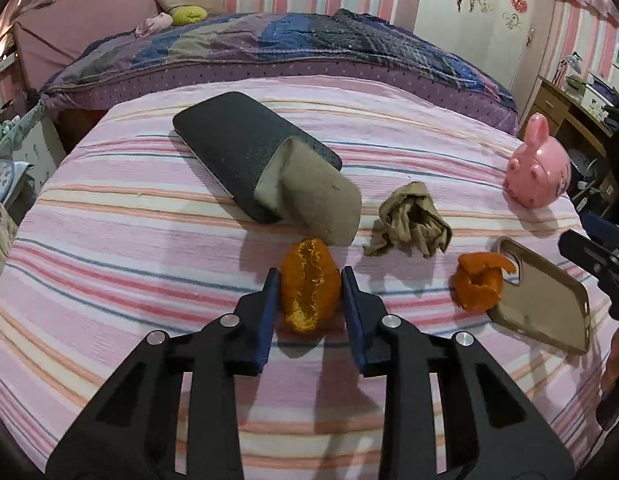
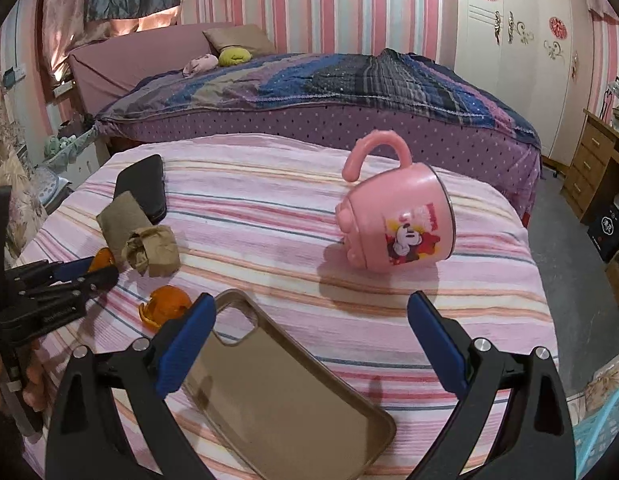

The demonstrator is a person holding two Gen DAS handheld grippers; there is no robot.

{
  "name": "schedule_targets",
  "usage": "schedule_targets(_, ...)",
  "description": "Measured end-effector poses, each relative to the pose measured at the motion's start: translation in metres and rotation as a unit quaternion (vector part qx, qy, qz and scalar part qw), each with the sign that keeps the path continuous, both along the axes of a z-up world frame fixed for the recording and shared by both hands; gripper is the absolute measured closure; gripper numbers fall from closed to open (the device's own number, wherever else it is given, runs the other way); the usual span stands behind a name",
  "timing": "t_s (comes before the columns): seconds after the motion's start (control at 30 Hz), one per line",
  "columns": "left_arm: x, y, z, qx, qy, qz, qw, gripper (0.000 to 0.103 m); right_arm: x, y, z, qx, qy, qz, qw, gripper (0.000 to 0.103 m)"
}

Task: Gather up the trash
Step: 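Grasp an orange peel with the left tool while the right tool grasps another peel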

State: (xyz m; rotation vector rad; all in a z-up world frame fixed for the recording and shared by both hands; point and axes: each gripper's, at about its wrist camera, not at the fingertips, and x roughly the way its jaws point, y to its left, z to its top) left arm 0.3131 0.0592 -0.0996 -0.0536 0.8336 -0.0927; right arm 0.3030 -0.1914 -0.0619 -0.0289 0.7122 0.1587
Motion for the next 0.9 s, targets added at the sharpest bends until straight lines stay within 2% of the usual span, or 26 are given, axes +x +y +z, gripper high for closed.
schedule_targets(0.17,-0.028,0.011,0.004,0.017,-0.024,0.023,0.9993,0.074,0.002,0.009,-0.005,-0.006,0.000,0.021,1.000,0.009)
schedule_targets(0.37,-0.052,0.043,0.012,0.050,-0.045,0.089,0.9938,0.074,0.005,0.036,-0.013,-0.038,0.007,0.063,0.997,0.009)
schedule_targets(0.6,-0.055,0.063,0.010,0.032,-0.041,0.120,0.9914,0.074,0.005,0.062,-0.018,-0.049,0.007,0.087,0.995,0.010)
schedule_targets(0.73,-0.053,0.060,0.009,0.042,-0.038,0.114,0.9919,0.074,0.005,0.080,-0.026,-0.061,0.014,0.099,0.993,0.031)
schedule_targets(0.8,-0.052,0.059,0.008,0.046,-0.036,0.112,0.9920,0.074,0.002,0.083,-0.025,-0.060,0.012,0.104,0.993,0.036)
schedule_targets(0.9,-0.053,0.058,0.006,0.048,-0.033,0.112,0.9920,0.074,-0.001,0.087,-0.025,-0.062,0.008,0.111,0.992,0.051)
